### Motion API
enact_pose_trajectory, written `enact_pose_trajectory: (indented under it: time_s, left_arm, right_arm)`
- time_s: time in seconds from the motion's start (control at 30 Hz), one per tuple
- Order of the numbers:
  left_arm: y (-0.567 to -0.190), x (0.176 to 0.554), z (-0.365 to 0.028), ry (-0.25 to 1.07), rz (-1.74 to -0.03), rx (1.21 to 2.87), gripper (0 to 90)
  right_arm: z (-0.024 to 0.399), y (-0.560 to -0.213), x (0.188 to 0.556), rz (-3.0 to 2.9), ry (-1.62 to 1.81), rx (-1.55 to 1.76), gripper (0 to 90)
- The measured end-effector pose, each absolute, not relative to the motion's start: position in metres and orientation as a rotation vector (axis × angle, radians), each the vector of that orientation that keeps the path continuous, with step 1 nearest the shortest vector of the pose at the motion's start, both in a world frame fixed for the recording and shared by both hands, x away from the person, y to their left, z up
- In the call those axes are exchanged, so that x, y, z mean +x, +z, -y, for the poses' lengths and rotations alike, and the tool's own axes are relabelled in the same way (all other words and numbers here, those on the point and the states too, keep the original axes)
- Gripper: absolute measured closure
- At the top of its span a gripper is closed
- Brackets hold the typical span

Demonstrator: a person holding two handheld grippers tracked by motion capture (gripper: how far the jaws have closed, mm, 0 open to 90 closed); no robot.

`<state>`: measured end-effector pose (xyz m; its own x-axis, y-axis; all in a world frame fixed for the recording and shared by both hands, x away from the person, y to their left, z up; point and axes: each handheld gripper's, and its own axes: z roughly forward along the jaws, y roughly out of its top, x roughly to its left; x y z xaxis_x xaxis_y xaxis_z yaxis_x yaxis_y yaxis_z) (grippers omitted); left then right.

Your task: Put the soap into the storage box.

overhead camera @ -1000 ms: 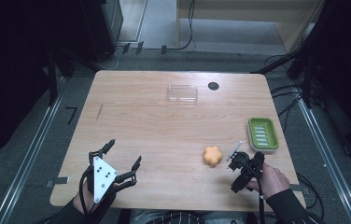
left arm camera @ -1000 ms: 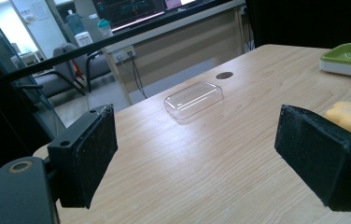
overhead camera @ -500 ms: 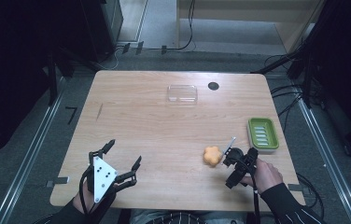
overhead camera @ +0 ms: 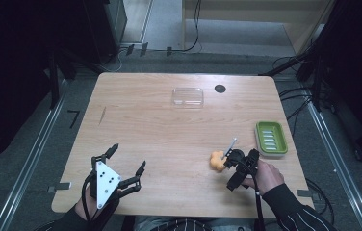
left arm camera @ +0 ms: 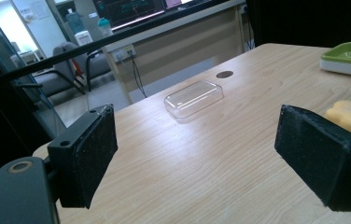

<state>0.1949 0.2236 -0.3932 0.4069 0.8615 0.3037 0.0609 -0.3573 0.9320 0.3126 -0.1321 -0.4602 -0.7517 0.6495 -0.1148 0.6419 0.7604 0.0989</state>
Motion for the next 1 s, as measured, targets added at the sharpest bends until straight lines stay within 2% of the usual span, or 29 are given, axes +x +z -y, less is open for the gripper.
enact_pose_trajectory:
  time_s: [1.0]
  left_arm:
    - [-0.393, 0.195, -0.224, 1.065, -0.811, 1.718, 13.5]
  right_arm:
    - [0.104, -0.461, 0.342, -2.858, 0.142, 1.075, 0.0]
